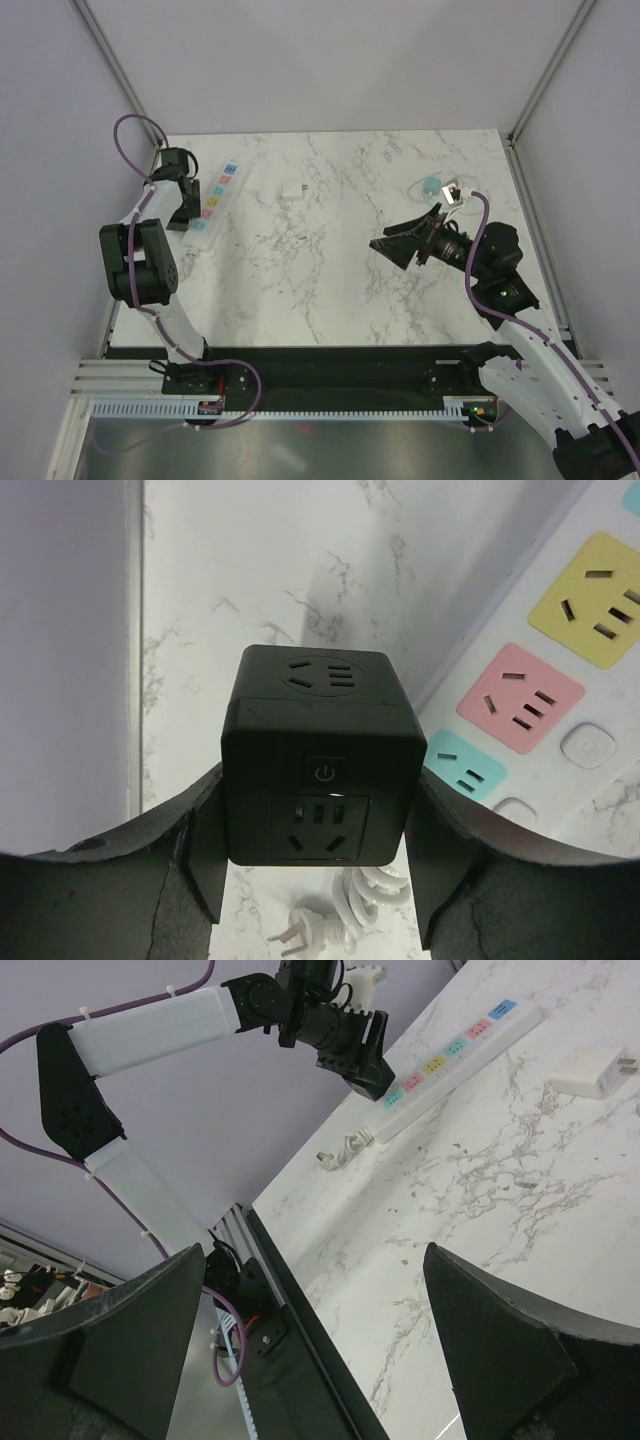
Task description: Insert the plug
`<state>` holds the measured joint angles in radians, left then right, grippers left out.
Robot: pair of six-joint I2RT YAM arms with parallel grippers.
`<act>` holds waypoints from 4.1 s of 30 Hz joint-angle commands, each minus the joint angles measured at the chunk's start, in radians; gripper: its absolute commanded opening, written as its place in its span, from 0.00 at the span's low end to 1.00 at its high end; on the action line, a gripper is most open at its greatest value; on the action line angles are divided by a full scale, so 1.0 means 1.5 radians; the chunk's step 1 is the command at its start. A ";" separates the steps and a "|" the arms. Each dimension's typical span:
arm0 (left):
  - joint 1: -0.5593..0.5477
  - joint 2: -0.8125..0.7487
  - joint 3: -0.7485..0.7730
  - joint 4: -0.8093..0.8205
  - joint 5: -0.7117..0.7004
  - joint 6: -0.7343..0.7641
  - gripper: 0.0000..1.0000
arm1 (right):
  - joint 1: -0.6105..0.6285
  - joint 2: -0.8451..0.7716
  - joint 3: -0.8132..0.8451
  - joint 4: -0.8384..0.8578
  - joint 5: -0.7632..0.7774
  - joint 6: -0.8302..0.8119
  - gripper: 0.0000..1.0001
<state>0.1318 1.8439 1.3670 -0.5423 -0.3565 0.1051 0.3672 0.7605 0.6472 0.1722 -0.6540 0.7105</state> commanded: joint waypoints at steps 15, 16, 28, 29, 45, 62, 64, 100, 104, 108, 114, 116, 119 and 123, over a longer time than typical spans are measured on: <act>-0.158 -0.199 -0.144 -0.039 0.282 -0.004 0.02 | 0.000 0.000 0.015 0.029 0.004 0.005 0.98; -0.180 -0.210 -0.139 -0.044 0.285 0.002 0.02 | 0.000 0.004 0.014 0.029 0.004 0.004 0.98; -0.242 -0.171 0.083 -0.226 0.410 0.209 0.02 | 0.000 0.022 -0.004 0.025 -0.008 -0.009 0.98; -0.239 -0.154 0.094 -0.233 0.428 0.225 0.02 | 0.000 0.027 -0.001 0.019 -0.010 -0.017 0.98; -0.207 0.074 0.336 -0.423 0.406 0.387 0.02 | 0.002 0.077 0.041 -0.060 -0.038 -0.050 0.98; -0.192 0.176 0.397 -0.425 0.451 0.432 0.02 | 0.005 0.074 0.048 -0.105 0.019 -0.049 0.98; -0.191 0.168 0.381 -0.413 0.451 0.440 0.02 | 0.004 0.076 0.047 -0.104 0.019 -0.047 0.98; -0.187 0.150 0.407 -0.428 0.414 0.452 0.02 | 0.011 0.101 0.051 -0.107 0.019 -0.062 0.98; -0.189 0.150 0.394 -0.447 0.424 0.480 0.02 | 0.011 0.107 0.052 -0.106 0.020 -0.057 0.98; -0.190 0.143 0.394 -0.451 0.453 0.496 0.02 | 0.012 0.103 0.050 -0.108 0.022 -0.058 0.98; -0.191 0.143 0.369 -0.445 0.429 0.503 0.02 | 0.012 0.092 0.041 -0.107 0.028 -0.053 0.98; -0.193 0.147 0.365 -0.443 0.419 0.504 0.02 | 0.012 0.088 0.040 -0.107 0.029 -0.050 0.98; -0.193 0.153 0.364 -0.434 0.411 0.503 0.02 | 0.012 0.082 0.038 -0.109 0.029 -0.051 0.98; -0.196 0.164 0.359 -0.432 0.409 0.501 0.02 | 0.012 0.079 0.036 -0.109 0.028 -0.052 0.98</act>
<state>-0.1539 2.0861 1.9057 -1.2011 0.2630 0.8135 0.3824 0.8944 0.6861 -0.0078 -0.6228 0.6395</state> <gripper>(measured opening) 0.667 0.982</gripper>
